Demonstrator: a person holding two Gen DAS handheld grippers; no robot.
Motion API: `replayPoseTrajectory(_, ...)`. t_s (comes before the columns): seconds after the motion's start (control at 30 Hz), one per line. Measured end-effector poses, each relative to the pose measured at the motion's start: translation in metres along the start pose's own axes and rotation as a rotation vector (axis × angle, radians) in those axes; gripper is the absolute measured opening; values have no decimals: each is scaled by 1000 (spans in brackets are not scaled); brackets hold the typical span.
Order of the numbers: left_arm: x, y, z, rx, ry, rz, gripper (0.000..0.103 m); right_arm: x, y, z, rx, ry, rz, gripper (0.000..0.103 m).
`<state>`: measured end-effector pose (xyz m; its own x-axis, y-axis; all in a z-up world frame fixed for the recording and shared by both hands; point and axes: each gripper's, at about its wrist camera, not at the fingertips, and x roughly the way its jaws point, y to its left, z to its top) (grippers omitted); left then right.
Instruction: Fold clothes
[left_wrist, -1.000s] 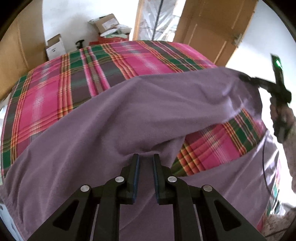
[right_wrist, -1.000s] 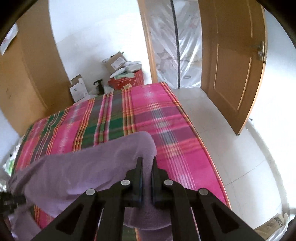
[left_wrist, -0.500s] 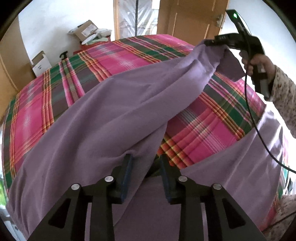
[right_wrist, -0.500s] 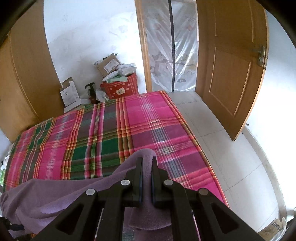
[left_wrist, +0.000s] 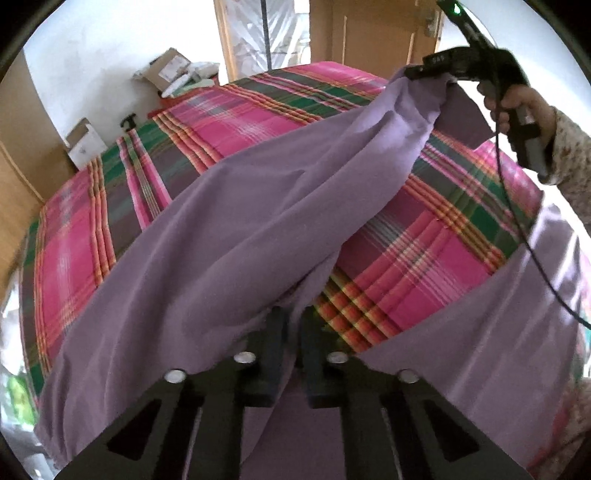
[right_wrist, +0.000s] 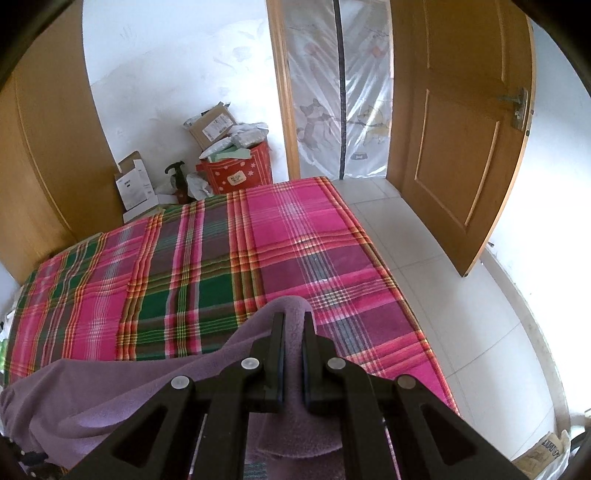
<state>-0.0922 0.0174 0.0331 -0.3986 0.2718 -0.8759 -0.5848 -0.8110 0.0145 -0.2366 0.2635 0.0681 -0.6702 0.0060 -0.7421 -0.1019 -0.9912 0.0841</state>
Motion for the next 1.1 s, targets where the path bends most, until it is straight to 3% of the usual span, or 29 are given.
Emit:
replayPoseTrajectory(0.33,-29,6,-14,-3,-32,-163,2,-9,0,6,-6,-24,-18,7)
replayPoseTrajectory(0.5,-21,-2,-19,35,-14,-191,2,-1,-2,3,-22,0,-46,7)
replayPoseTrajectory(0.67,-12,-7,-23,41,12,-170,4,11,-9,-5,-13,37,-54,7)
replayPoseTrajectory(0.8,-20,-16,-13,53,-64,-105,15,13,-10,-6,-14,59,-32,8)
replayPoseTrajectory(1.1,14,-40,4,139,-30,-16,15,-24,-40,-17,66,16,55,28)
